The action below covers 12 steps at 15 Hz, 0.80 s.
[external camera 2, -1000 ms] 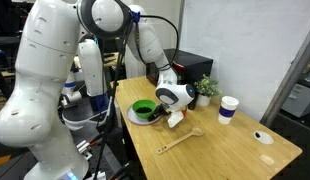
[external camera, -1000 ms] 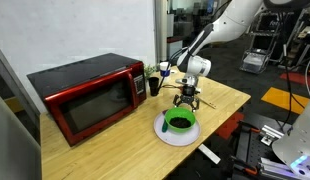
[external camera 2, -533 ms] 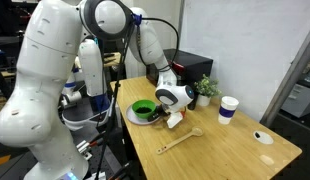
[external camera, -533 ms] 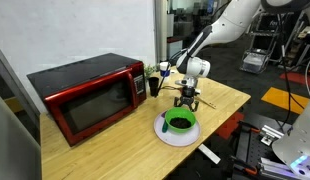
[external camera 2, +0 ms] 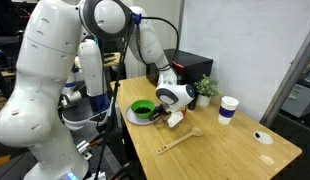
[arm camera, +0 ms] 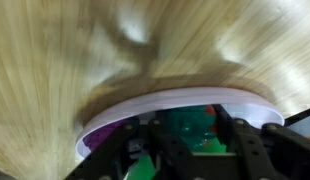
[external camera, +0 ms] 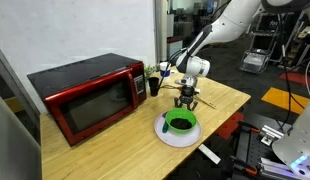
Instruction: Pick up a strawberry and put it in the green bowl
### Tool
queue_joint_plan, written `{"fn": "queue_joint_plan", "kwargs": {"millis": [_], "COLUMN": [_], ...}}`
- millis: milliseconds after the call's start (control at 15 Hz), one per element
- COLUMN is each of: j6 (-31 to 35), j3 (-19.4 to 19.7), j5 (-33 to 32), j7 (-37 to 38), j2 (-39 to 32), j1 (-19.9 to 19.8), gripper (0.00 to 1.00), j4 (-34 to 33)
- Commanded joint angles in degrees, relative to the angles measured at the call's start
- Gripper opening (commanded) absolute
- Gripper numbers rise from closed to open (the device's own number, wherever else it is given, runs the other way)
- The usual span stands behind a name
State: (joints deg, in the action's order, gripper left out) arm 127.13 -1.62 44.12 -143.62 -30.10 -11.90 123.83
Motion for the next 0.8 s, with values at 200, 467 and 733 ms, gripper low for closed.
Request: {"fn": "queue_joint_plan", "kwargs": {"millis": [200,467,733], "j6": [0.4,1.4,2.3], "j3": [-0.2,0.6,2.1], "j5": [0.7,1.4,2.2], "j7": [-1.1,-1.8,-1.3], "j2": [6.9,12.2,16.9], "j1": [-0.1,-0.1,-0.1], "gripper": [0.23,0.23,0.23], "j4": [5.7,9.7,12.1]}}
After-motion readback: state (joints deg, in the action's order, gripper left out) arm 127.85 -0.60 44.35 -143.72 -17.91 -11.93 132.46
